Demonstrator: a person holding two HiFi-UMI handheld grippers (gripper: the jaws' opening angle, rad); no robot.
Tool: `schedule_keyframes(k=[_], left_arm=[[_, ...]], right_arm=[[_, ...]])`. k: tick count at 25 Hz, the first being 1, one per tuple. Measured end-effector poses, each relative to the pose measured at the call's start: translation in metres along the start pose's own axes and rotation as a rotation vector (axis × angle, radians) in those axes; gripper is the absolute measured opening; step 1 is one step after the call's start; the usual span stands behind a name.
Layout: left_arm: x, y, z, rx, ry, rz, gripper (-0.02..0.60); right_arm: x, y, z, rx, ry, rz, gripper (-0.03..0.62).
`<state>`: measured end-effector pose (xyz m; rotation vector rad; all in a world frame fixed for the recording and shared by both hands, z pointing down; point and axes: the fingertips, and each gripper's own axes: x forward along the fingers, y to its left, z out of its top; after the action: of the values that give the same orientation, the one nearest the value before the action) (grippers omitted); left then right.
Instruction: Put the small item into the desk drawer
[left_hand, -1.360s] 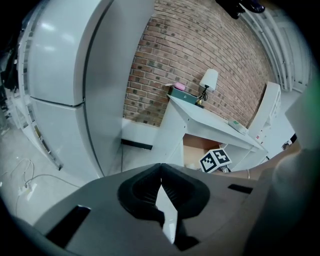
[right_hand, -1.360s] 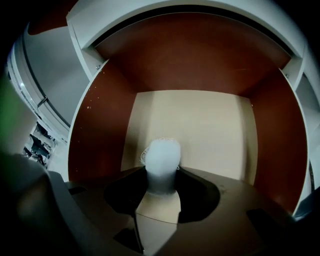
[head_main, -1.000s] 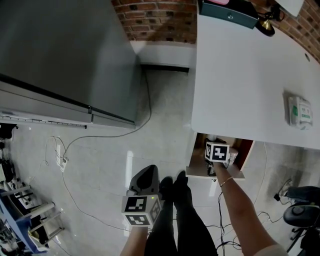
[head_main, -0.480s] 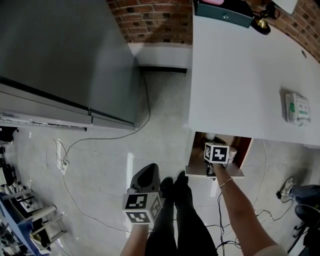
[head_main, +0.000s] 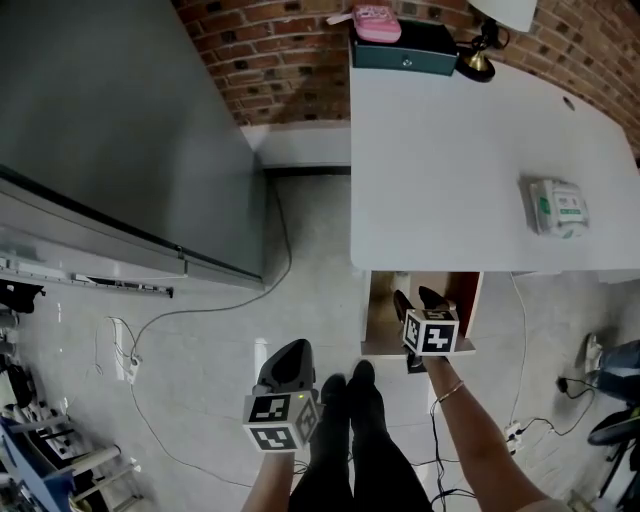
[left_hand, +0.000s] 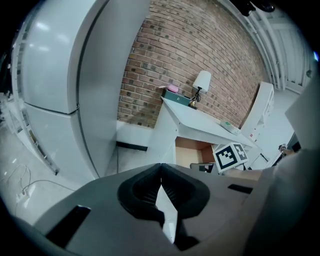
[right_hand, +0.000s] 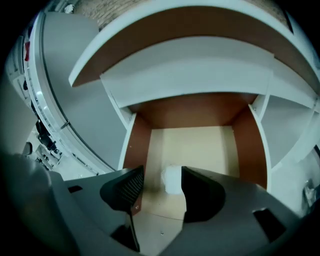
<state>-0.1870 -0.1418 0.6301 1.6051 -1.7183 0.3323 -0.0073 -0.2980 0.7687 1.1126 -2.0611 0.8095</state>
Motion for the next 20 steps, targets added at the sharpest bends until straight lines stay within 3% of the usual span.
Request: schedule_keyframes(k=[20], left_arm=[[-0.084, -0.073, 0.042, 0.157, -0.082, -0.142, 0.021]], right_arm=[[-0.278, 0.084, 0.068, 0.024, -0.426, 0.130, 0.174]])
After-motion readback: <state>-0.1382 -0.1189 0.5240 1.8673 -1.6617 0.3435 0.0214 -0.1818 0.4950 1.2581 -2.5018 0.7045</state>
